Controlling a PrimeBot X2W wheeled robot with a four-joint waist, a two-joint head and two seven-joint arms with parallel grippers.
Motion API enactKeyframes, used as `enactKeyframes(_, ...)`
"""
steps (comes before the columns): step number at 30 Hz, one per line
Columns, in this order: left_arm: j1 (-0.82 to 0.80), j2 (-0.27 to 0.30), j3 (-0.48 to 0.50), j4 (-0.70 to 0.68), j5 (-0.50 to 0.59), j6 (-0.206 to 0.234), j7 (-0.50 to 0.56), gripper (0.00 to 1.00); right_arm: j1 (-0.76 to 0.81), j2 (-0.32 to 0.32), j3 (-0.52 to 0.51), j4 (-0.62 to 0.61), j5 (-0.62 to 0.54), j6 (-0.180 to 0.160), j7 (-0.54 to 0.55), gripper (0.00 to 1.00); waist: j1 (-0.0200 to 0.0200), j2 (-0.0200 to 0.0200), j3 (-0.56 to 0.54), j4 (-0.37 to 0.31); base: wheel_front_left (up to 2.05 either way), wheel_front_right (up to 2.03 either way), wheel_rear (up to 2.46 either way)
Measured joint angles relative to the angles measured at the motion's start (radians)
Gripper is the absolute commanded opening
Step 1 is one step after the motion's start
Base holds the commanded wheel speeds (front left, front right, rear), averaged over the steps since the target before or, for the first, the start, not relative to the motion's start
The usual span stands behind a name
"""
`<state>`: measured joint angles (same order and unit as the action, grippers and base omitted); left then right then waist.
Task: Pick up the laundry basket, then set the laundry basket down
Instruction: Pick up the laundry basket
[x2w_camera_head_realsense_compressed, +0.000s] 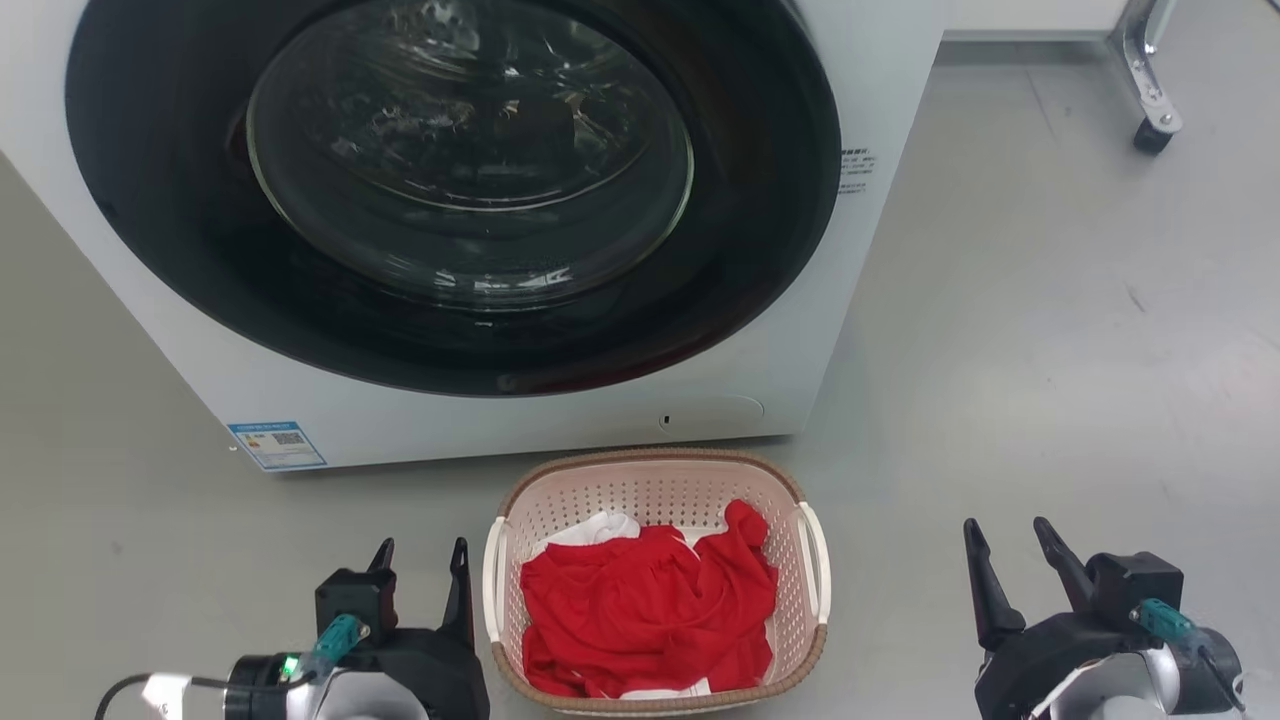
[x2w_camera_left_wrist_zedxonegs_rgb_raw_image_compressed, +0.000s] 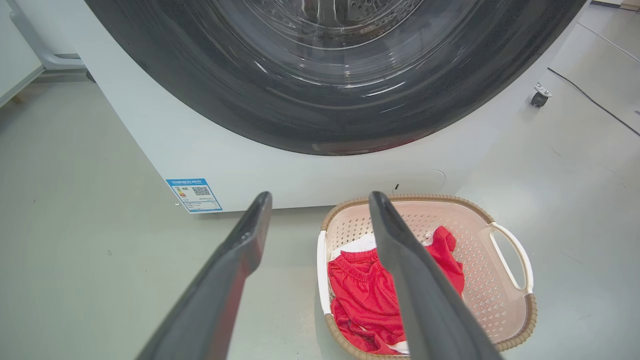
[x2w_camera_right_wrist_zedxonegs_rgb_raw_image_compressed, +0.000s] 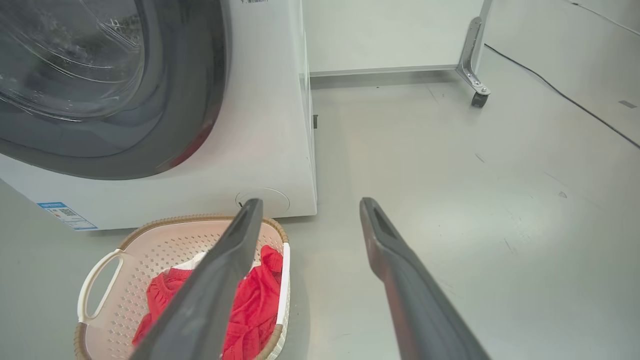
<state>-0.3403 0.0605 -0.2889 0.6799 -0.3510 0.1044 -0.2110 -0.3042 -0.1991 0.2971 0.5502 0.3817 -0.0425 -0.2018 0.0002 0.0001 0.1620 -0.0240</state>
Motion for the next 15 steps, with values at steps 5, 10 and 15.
enactKeyframes(5, -0.068, -0.008, -0.012, 0.058, -0.004, -0.009, 0.032, 1.00, -0.066, 0.012, 0.005, 0.064, 0.007, 0.007, 0.035, 1.00, 0.0000, 0.0000, 0.059, -0.003, 0.00, 0.00, 0.00)
enactKeyframes(10, -0.126, -0.014, -0.025, 0.134, -0.015, -0.026, 0.075, 1.00, -0.152, 0.047, 0.019, 0.133, 0.008, 0.016, 0.067, 1.00, 0.0001, 0.0000, 0.128, -0.007, 0.00, 0.00, 0.00)
enactKeyframes(15, -0.182, -0.016, -0.030, 0.191, -0.019, -0.036, 0.110, 1.00, -0.217, 0.068, 0.026, 0.186, 0.008, 0.021, 0.087, 1.00, 0.0000, 0.0000, 0.183, -0.011, 0.00, 0.00, 0.00)
